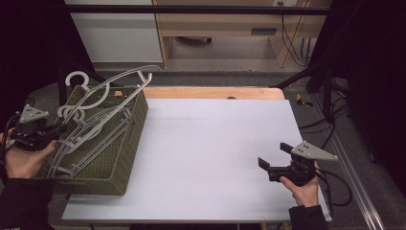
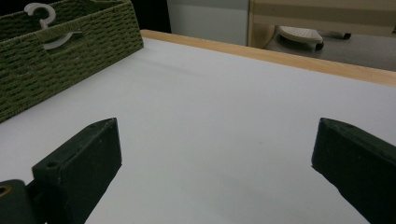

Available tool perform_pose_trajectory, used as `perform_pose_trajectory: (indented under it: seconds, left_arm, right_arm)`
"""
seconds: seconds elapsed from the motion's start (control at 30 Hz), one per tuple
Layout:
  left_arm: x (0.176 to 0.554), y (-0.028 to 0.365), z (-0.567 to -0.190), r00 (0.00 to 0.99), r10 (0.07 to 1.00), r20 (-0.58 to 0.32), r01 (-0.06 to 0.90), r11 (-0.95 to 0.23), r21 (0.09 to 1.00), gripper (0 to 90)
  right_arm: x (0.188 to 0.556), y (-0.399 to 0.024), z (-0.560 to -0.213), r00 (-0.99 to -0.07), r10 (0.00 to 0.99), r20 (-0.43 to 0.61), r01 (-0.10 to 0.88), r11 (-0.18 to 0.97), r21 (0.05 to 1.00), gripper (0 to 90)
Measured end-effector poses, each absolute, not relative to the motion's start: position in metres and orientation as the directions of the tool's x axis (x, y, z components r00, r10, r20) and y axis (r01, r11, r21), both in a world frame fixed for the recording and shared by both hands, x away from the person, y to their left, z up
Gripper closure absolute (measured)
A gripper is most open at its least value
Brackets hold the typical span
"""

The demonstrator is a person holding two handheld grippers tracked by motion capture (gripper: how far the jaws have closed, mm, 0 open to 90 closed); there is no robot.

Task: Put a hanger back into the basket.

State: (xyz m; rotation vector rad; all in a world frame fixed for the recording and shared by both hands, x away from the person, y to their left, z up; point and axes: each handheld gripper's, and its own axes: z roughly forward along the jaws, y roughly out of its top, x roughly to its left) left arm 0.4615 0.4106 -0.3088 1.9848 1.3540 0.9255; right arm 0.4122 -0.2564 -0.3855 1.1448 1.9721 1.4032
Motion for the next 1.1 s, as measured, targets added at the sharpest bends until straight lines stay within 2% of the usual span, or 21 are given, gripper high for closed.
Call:
perform_pose_trajectory:
  seconds: [0.5, 1.1]
  left_arm:
    - [0.457, 0.446, -0.326, 0.209, 0.935, 0.288, 0.602, -0.355, 0.715, 82.4]
    - [0.461, 0.462, -0.35, 0.18, 0.909, 0.376, 0.67, -0.393, 0.63, 82.4]
  right_arm:
    - [0.412, -0.257, -0.385, -0.547, 0.831, 0.095, 0.362, 0.132, 0.923, 1.8]
    - [0.413, -0.256, -0.386, -0.548, 0.832, 0.09, 0.362, 0.139, 0.922, 1.8]
